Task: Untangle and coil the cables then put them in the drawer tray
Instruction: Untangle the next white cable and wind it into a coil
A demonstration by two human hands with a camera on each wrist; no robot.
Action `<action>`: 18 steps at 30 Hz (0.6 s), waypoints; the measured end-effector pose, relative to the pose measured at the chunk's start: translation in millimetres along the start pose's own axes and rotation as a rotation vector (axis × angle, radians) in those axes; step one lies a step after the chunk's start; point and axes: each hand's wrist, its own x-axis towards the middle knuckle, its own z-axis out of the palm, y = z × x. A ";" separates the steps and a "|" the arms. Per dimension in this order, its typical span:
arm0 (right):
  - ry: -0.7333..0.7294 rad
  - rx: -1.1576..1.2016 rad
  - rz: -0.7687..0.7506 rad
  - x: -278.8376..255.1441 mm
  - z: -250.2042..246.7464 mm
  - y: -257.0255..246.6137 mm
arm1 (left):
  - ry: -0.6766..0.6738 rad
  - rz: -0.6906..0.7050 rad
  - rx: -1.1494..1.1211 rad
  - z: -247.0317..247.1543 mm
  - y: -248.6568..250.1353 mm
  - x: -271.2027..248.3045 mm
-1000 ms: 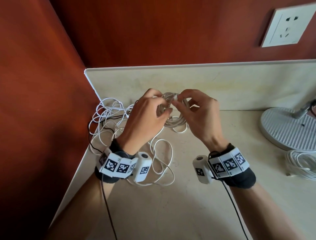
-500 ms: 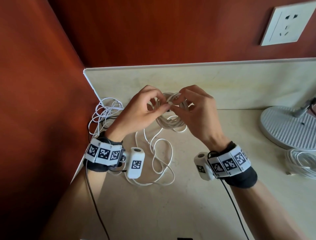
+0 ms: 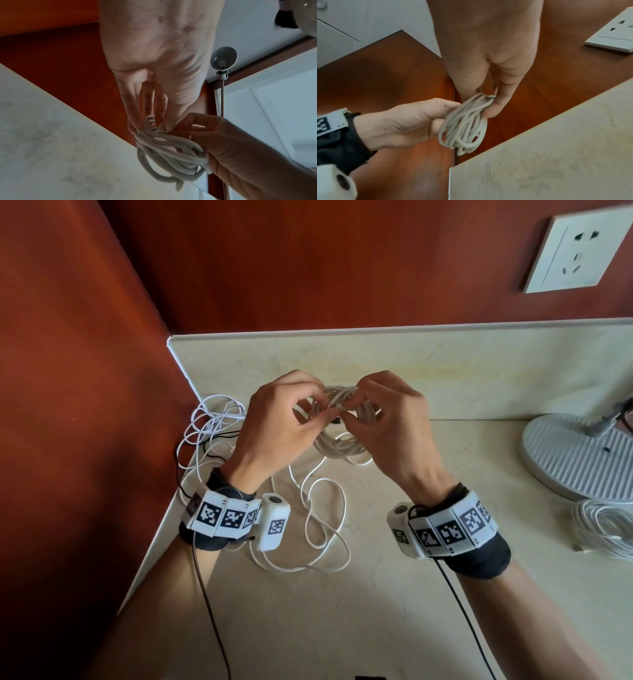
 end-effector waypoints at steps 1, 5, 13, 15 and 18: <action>-0.001 0.001 0.005 0.0 0.4 -0.4 | 0.012 -0.027 -0.017 0.4 -1.1 -0.2; -0.003 -0.011 0.011 -0.1 3.0 -1.0 | 0.028 -0.054 -0.015 0.5 -3.1 0.5; 0.021 -0.018 0.038 -3.8 6.8 3.8 | 0.005 0.173 0.211 -2.3 4.3 -7.1; 0.024 -0.019 0.041 -3.7 6.6 3.7 | 0.033 0.205 0.238 -1.0 3.7 -10.8; 0.031 -0.030 0.042 -2.1 5.9 3.0 | 0.045 0.163 0.133 3.6 -0.1 -15.4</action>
